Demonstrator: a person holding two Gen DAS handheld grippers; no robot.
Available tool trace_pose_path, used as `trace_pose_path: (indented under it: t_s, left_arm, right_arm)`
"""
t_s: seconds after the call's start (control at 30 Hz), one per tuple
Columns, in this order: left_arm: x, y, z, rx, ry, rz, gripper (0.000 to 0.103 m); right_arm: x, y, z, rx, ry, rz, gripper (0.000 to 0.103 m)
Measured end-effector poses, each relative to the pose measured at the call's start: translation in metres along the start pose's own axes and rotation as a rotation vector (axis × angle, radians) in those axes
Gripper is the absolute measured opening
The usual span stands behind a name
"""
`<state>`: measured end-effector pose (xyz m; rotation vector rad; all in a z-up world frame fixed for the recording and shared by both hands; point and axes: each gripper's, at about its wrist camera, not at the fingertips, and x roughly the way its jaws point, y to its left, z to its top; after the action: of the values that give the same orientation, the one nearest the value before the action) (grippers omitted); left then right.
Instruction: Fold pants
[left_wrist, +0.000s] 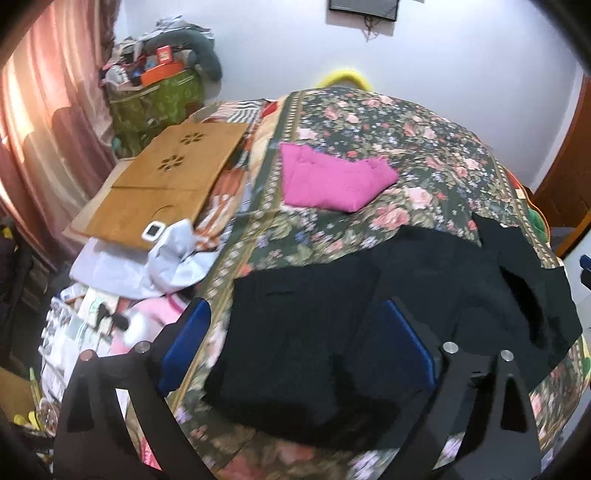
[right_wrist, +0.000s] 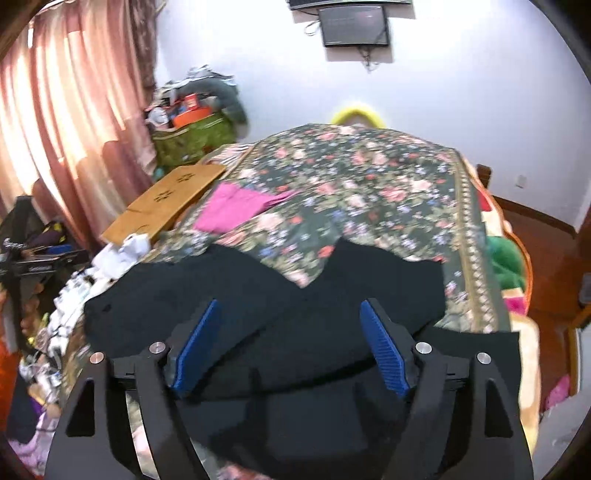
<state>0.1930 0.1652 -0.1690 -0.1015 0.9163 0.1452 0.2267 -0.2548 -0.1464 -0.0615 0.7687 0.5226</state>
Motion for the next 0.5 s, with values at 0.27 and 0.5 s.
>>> trace_pose_path:
  t_s: [0.27, 0.5]
  left_arm:
    - [0.035, -0.048, 0.035, 0.083, 0.003, -0.015, 0.096]
    - [0.074, -0.071, 0.056, 0.116, 0.044, -0.052, 0.097]
  right_arm:
    - [0.05, -0.035, 0.027, 0.002, 0.056, -0.028, 0.076]
    - [0.11, -0.053, 0.05, -0.02, 0.142, -0.015, 0.076]
